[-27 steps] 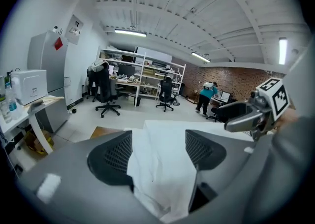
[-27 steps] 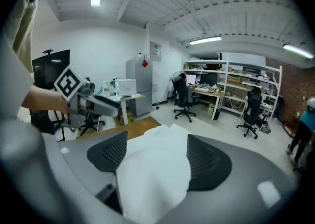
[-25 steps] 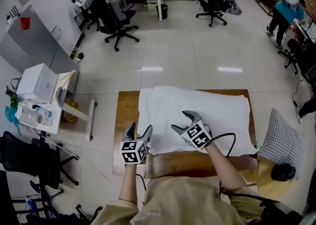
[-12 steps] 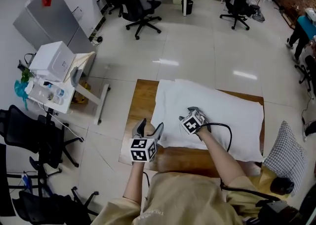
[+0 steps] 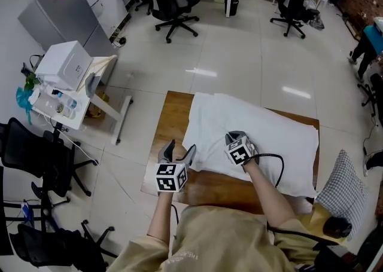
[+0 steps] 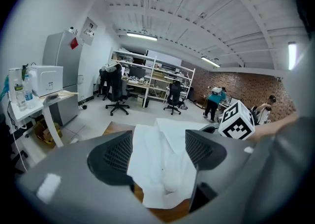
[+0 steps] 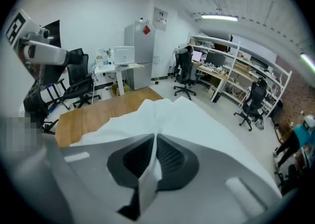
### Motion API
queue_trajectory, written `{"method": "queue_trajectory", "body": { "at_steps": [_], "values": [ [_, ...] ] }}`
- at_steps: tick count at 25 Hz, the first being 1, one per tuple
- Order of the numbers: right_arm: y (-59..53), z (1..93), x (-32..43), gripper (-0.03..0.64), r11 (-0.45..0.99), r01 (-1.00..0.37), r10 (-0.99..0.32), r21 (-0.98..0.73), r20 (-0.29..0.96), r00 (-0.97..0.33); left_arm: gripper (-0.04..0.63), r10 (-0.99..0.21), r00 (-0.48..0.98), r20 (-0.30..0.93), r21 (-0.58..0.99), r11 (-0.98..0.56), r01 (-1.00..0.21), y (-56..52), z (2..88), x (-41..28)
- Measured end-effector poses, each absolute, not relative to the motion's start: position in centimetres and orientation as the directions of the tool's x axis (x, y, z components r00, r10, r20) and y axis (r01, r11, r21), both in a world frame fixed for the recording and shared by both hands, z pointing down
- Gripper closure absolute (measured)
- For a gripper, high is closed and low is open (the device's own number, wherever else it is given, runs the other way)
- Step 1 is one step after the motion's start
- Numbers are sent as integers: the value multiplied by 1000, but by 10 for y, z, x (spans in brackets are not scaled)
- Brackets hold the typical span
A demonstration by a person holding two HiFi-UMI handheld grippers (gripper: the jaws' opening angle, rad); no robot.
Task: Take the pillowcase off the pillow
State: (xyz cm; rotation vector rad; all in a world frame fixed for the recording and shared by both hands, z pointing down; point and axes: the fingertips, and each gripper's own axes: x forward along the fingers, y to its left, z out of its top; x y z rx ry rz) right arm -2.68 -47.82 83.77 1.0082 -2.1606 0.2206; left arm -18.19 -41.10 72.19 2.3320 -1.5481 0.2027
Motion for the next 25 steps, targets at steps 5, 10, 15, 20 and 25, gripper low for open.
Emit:
{"method": "queue_trajectory", "body": {
  "at_steps": [5, 10, 15, 20, 25],
  "values": [
    [-470, 813, -31, 612, 645, -761, -611, 64, 642, -463, 255, -858, 413, 305, 198, -367, -909, -418, 723, -181],
    [-470, 806, -27, 614, 599, -800, -656, -41, 548, -519, 255, -849, 431, 306, 196, -387, -901, -419, 727, -178],
    [-453, 768, -17, 617, 572, -803, -687, -167, 438, -580, 255, -836, 447, 319, 191, -405, -894, -418, 734, -169],
    [-437, 719, -6, 617, 571, -790, -718, -223, 330, -613, 265, -800, 485, 354, 202, -440, -875, -430, 754, -163],
    [-423, 701, -10, 617, 590, -782, -718, -200, 313, -622, 265, -696, 563, 447, 338, -451, -826, -454, 805, -159]
  ]
}}
